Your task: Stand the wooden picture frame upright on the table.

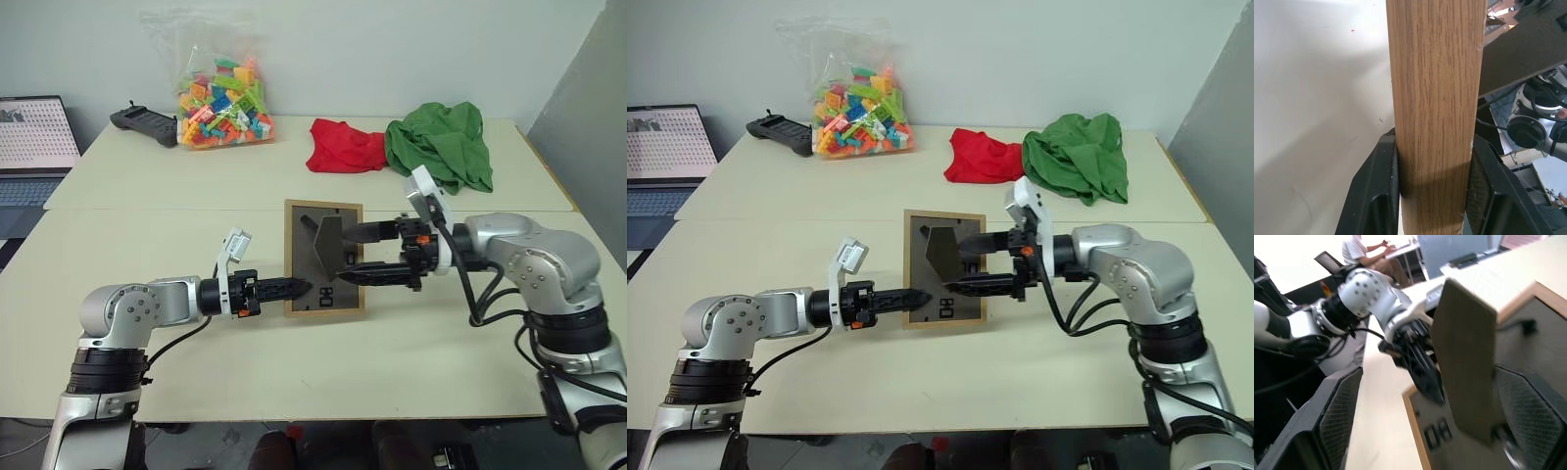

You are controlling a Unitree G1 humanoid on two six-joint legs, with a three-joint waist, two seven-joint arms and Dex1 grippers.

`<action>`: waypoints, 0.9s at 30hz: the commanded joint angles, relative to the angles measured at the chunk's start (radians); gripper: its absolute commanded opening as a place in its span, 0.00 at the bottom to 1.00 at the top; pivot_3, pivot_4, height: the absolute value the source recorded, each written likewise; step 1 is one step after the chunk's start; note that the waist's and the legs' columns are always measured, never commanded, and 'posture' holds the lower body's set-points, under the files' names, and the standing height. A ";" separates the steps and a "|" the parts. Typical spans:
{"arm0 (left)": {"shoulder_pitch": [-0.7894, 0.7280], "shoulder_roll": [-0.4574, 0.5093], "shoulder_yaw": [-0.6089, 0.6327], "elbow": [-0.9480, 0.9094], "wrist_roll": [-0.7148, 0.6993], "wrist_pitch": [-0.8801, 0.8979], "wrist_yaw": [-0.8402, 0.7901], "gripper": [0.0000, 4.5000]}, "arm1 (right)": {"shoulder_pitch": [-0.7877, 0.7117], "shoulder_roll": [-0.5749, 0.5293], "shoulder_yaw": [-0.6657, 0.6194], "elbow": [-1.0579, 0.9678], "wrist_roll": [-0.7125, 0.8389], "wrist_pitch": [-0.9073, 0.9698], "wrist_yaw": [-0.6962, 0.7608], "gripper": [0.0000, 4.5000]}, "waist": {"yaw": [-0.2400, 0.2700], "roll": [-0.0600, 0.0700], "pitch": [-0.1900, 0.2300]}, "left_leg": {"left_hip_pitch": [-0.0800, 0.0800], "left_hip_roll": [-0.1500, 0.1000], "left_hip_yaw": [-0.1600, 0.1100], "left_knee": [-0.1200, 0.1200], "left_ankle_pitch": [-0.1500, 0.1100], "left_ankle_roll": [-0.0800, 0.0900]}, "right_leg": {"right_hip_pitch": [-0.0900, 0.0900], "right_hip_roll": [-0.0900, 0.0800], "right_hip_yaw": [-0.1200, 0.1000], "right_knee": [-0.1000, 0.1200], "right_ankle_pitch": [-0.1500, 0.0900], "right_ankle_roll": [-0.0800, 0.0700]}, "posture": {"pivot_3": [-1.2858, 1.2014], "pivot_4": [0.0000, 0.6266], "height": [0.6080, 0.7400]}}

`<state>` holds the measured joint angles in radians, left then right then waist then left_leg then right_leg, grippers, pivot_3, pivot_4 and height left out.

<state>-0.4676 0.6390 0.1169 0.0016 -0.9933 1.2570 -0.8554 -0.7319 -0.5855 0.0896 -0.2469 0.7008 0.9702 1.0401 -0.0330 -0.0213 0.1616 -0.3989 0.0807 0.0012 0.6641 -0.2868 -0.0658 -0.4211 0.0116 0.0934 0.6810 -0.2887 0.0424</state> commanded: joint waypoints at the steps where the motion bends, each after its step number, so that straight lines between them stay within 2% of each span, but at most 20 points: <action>1: 0.011 0.027 0.009 -0.057 -0.024 0.007 -0.048 0.29 | 0.071 -0.118 -0.049 0.022 -0.140 -0.205 0.012 0.98 | 0.001 0.000 0.000 | 0.000 0.000 0.000 0.000 0.000 0.000 | 0.000 0.000 0.000 0.000 0.000 0.000 | 0.52 0.24 1.00; 2: 0.016 0.029 0.015 -0.060 -0.033 0.021 -0.048 0.29 | 0.088 -0.140 -0.060 0.032 -0.156 -0.238 0.016 0.98 | 0.001 0.000 0.000 | 0.000 0.000 0.000 0.000 0.000 0.000 | 0.000 0.000 0.000 -0.001 0.000 0.000 | 0.52 0.24 1.00; 3: 0.012 0.024 0.035 -0.049 -0.061 0.058 -0.037 0.29 | 0.117 -0.158 -0.063 0.060 -0.237 -0.394 0.006 0.98 | 0.001 0.000 0.000 | 0.000 0.000 0.000 0.000 0.000 0.000 | 0.000 0.000 0.000 -0.001 0.000 0.000 | 0.52 0.24 1.00; 6: -0.018 0.000 0.106 -0.004 -0.186 0.217 0.003 0.29 | 0.185 -0.204 -0.015 0.265 -0.634 -1.197 -0.138 0.98 | 0.000 -0.001 0.000 | 0.000 0.000 0.001 0.000 0.000 0.000 | 0.000 0.000 0.000 0.000 0.000 0.000 | 0.52 0.24 1.00; 8: -0.039 -0.021 0.145 0.029 -0.247 0.300 0.037 0.29 | 0.173 -0.201 -0.004 0.396 -0.805 -1.585 -0.264 0.98 | -0.002 -0.001 0.001 | 0.000 0.000 0.001 0.000 0.000 0.000 | 0.000 0.000 0.001 0.000 0.000 0.001 | 0.52 0.24 1.00; 10: -0.059 -0.035 0.167 0.067 -0.303 0.348 0.080 0.29 | 0.140 -0.177 -0.007 0.498 -0.943 -1.879 -0.392 0.98 | -0.006 -0.001 0.001 | 0.001 0.000 0.001 0.000 0.000 0.000 | 0.000 0.000 0.001 0.001 0.000 0.001 | 0.52 0.24 1.00; 12: -0.061 -0.027 0.155 0.085 -0.374 0.357 0.122 0.29 | 0.099 -0.134 -0.005 0.570 -1.058 -2.076 -0.496 0.98 | -0.015 -0.001 0.001 | 0.001 0.000 0.002 0.001 0.000 0.000 | 0.000 0.000 0.002 0.002 0.000 0.001 | 0.52 0.24 1.00; 15: -0.050 -0.020 0.140 0.077 -0.462 0.357 0.183 0.29 | 0.050 -0.071 0.005 0.643 -1.229 -2.219 -0.628 0.98 | -0.029 -0.001 0.001 | 0.002 0.001 0.002 0.000 0.003 -0.006 | 0.000 0.000 0.003 0.002 0.000 0.000 | 0.52 0.24 1.00; 20: -0.008 -0.017 0.116 0.032 -0.548 0.357 0.268 0.29 | -0.032 0.009 0.027 0.685 -1.474 -2.230 -0.824 0.98 | -0.024 -0.001 0.001 | 0.003 0.001 0.002 0.000 0.006 -0.011 | 0.000 -0.001 0.002 0.005 0.000 0.000 | 0.52 0.24 1.00; 25: 0.011 -0.007 0.100 0.033 -0.640 0.340 0.335 0.29 | -0.082 0.017 0.081 0.720 -1.545 -2.238 -0.922 0.98 | -0.019 -0.001 0.000 | 0.004 -0.001 0.001 0.000 0.008 -0.014 | 0.000 -0.002 0.002 0.008 0.000 0.000 | 0.52 0.24 1.00; 26: 0.013 -0.004 0.095 0.034 -0.656 0.333 0.348 0.29 | -0.084 0.010 0.090 0.723 -1.551 -2.242 -0.936 0.90 | -0.019 -0.001 0.000 | 0.004 -0.001 0.001 0.000 0.008 -0.014 | 0.001 -0.002 0.002 0.008 0.000 0.000 | 0.52 0.24 1.00; 27: 0.015 0.000 0.091 0.038 -0.674 0.324 0.363 0.29 | -0.086 0.002 0.095 0.722 -1.556 -2.253 -0.954 0.88 | -0.018 -0.001 0.000 | 0.004 -0.001 0.001 0.000 0.008 -0.014 | 0.001 -0.003 0.002 0.008 0.000 0.000 | 0.52 0.24 1.00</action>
<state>-0.4457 0.6271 0.2077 0.0720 -1.5897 1.6029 -0.5090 -0.7961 -0.5647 0.1833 0.4798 -0.8519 -1.2605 0.1344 -0.0510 -0.0223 0.1621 -0.3945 0.0795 0.0025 0.6645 -0.2789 -0.0798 -0.4204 0.0088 0.0955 0.6893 -0.2886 0.0425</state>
